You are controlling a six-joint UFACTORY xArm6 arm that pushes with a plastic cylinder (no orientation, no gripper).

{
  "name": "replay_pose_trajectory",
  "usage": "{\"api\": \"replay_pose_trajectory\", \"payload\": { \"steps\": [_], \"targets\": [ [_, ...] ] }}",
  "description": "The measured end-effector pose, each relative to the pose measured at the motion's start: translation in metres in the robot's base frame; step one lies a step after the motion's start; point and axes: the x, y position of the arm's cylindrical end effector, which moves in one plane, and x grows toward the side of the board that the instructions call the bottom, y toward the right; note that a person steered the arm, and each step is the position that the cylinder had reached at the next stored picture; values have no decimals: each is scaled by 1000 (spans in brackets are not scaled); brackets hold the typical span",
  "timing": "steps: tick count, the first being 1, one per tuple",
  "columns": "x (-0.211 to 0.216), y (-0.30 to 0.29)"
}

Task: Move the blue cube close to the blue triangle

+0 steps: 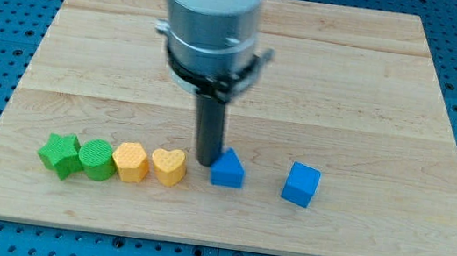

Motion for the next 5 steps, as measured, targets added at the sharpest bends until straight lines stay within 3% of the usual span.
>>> {"api": "replay_pose_trajectory", "payload": {
  "steps": [2, 3, 5],
  "targets": [
    [-23, 50],
    [-15, 109],
    [5, 78]
  ]
}}
